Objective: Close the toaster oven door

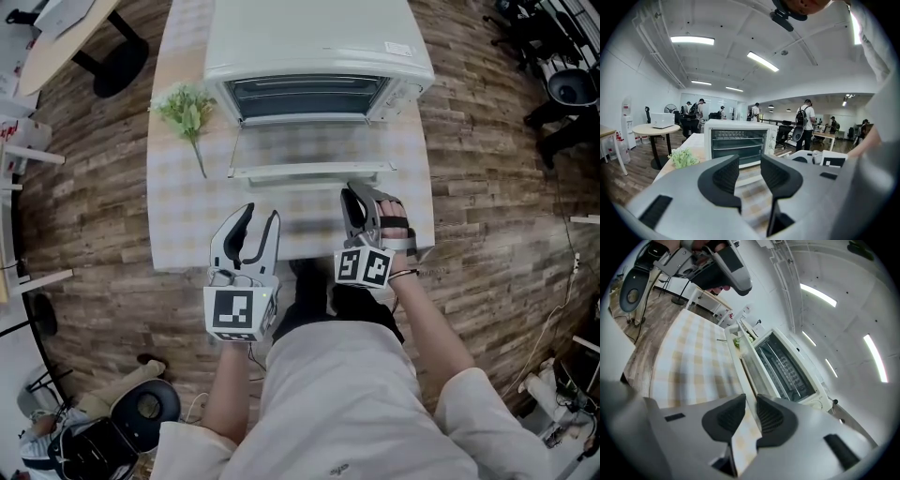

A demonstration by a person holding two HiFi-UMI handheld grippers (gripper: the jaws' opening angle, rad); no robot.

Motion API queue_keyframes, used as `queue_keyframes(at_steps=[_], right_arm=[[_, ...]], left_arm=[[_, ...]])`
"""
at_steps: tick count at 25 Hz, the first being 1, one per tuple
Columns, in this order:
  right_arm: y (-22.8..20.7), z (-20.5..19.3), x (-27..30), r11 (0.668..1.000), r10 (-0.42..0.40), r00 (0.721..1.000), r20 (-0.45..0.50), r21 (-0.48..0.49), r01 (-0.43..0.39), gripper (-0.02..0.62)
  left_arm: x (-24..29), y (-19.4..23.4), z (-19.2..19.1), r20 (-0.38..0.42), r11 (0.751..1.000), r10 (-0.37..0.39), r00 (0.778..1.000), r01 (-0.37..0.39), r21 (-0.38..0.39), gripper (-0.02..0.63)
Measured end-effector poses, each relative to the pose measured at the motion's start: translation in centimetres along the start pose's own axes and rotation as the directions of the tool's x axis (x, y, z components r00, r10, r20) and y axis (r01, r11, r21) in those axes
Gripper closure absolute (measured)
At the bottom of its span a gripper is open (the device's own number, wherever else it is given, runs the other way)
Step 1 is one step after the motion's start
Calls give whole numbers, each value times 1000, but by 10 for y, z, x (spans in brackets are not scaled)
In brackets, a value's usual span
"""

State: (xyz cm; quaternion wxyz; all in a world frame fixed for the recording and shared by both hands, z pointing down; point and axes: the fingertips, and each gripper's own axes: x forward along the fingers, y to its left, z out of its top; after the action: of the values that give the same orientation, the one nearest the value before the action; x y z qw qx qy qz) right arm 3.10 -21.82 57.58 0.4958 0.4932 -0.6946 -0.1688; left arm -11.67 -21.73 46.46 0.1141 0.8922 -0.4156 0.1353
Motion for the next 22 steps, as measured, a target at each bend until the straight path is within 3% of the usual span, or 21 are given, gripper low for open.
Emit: queue_keyframes(at_steps=[22], right_arm=[[-55,23,7,1000,-25,1000,1,11,25,545]], left_arm=[[0,13,36,69,1000,13,998,-14,12,463]])
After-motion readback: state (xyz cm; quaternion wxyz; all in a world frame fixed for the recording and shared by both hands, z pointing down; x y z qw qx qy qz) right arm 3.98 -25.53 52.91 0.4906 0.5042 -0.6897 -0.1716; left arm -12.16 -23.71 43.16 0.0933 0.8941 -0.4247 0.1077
